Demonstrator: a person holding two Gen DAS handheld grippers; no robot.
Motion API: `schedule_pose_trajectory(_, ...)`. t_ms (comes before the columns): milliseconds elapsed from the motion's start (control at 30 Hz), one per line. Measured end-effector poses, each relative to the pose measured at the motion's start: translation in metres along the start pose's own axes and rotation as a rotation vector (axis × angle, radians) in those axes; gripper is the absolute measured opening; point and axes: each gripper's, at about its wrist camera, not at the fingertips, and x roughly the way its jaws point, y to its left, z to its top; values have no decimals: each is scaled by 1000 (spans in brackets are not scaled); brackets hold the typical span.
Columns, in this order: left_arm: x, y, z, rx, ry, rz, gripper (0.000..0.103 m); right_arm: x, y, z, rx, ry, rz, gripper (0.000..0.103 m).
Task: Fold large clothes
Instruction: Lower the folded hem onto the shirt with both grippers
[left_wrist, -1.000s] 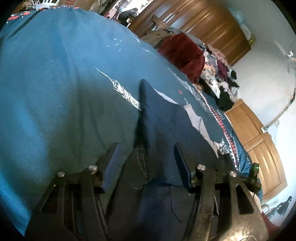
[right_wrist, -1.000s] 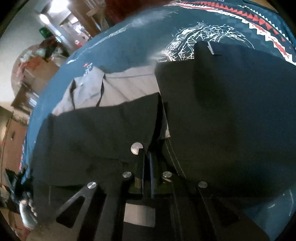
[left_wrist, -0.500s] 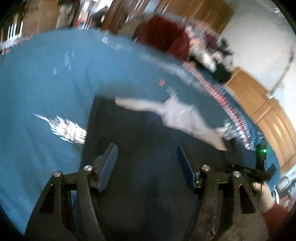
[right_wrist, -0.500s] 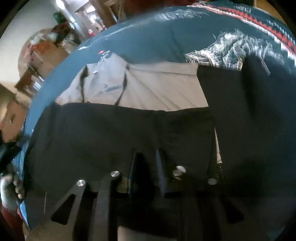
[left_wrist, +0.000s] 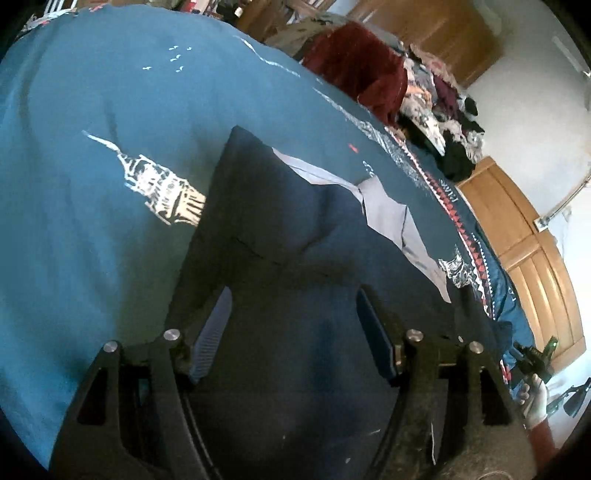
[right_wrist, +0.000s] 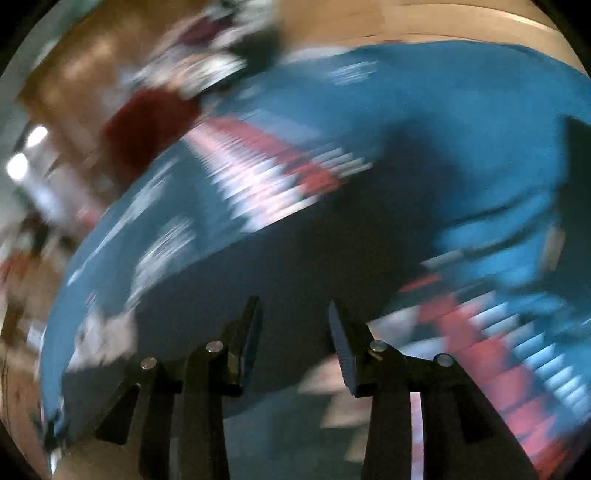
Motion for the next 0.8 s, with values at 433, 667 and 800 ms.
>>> schedule_pose_trajectory(433,6,-5,0,32,-6,63,69,37,-105,60,200,-1,-22,43)
schedule_pose_trajectory(667,7,-6,-1,44,-10,75,69,64,-96,58,187,12,-32,42)
schedule_pose_trajectory(800,5,-4,0,35,-16,63,69,38,-59,60,146,-49,73,16)
